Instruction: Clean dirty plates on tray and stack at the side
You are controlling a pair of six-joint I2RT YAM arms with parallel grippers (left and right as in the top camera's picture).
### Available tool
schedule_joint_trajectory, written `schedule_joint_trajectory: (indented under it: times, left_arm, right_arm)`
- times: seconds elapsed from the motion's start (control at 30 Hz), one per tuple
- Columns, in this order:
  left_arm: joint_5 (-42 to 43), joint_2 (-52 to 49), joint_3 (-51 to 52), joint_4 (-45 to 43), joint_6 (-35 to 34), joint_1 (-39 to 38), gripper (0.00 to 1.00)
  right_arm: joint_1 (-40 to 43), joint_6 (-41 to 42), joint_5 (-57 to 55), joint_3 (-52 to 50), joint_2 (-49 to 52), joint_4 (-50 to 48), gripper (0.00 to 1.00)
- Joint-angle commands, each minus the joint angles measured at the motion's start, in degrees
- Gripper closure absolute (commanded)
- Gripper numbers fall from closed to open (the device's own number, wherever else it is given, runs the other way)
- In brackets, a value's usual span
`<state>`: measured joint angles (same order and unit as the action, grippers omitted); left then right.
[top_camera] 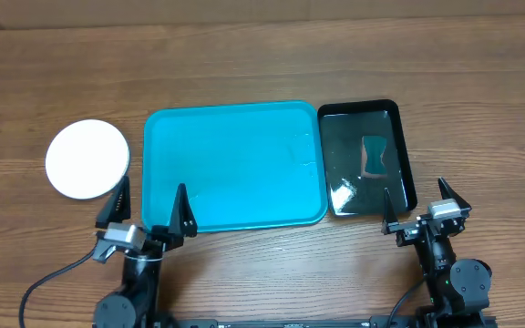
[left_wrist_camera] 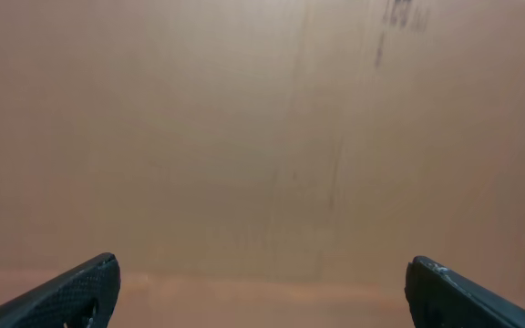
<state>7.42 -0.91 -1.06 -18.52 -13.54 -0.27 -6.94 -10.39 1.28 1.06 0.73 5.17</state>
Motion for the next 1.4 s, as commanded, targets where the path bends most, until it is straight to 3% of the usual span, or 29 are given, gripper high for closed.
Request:
schedule_joint_trajectory:
  times: [0.0, 0.23, 0.43, 1.37]
  left_arm:
    - [-1.46, 0.70, 0.79, 3.74, -0.79, 0.24, 0.00]
    - [-6.47, 0.70, 0.76, 23.58, -0.33, 0.24, 0.00]
    - [-6.45, 0.72, 0.79, 23.02, 8.52, 0.00, 0.00]
    - [-6.38, 0.66, 0.79, 22.97, 8.66, -0.50, 0.00]
  right_arm:
    - [-0.17, -0.15, 0.07, -0.61, -0.57, -0.35, 0.00]
    - [-0.17, -0.15, 0.07, -0.61, -0.57, -0.35, 0.00]
    - [-0.17, -0.15, 0.07, -0.61, -0.57, -0.35, 0.00]
    - [-0.17, -0.15, 0.09, -0.61, -0.57, -0.35, 0.00]
